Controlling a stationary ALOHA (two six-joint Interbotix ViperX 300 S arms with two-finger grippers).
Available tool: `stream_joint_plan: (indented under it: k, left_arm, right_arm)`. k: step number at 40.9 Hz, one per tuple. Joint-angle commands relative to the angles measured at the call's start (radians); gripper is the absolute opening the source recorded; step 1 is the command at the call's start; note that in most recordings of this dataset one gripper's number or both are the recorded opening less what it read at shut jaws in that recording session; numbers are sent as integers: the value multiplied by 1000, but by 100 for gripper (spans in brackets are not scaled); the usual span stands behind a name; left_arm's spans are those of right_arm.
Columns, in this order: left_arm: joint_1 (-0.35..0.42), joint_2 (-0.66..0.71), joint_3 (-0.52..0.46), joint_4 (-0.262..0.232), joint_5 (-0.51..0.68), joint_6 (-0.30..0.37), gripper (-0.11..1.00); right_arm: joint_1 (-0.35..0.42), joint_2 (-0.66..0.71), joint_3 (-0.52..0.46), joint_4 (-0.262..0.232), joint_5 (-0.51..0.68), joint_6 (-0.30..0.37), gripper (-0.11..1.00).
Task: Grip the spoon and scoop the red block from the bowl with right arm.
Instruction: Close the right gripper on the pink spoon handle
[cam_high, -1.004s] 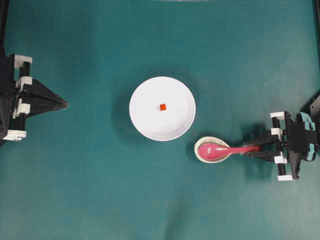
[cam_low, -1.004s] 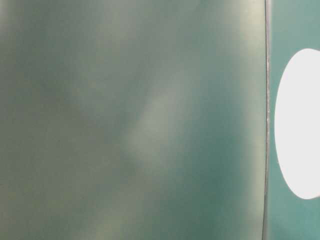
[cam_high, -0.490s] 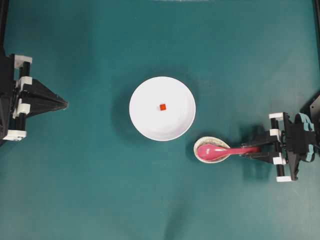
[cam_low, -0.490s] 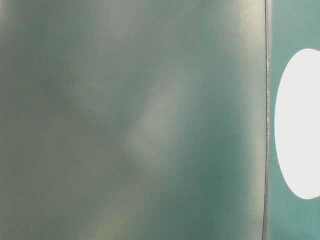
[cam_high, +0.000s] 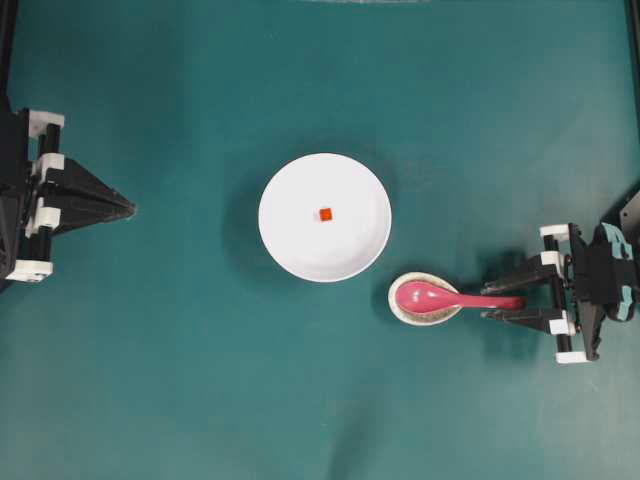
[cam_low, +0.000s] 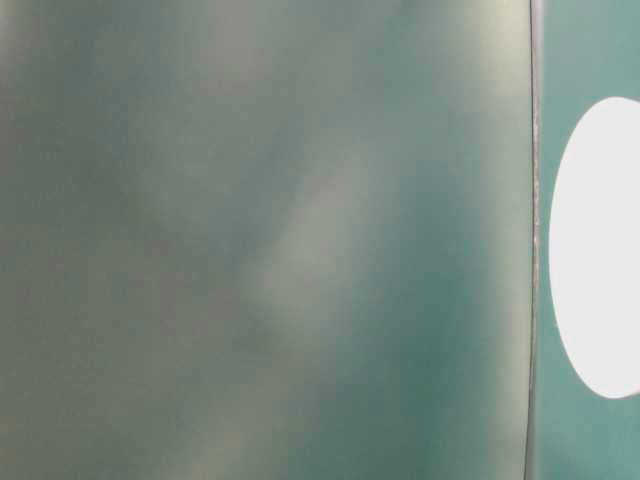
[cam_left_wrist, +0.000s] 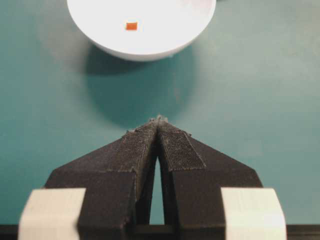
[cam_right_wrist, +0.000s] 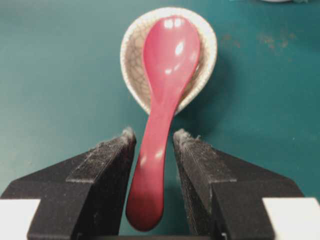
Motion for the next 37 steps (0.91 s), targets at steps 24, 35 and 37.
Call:
stream_joint_plan:
  k: [24, 35, 37]
  left_arm:
    - [8, 5, -28, 2, -2, 2, -1]
    - [9, 6, -28, 2, -2, 2, -1]
    - [9, 6, -28, 2, -2, 2, -1]
  right_arm:
    - [3, -15, -3, 35, 2, -2, 44]
    - [2, -15, -6, 40, 2, -6, 44]
    - [2, -15, -8, 38, 2, -8, 44]
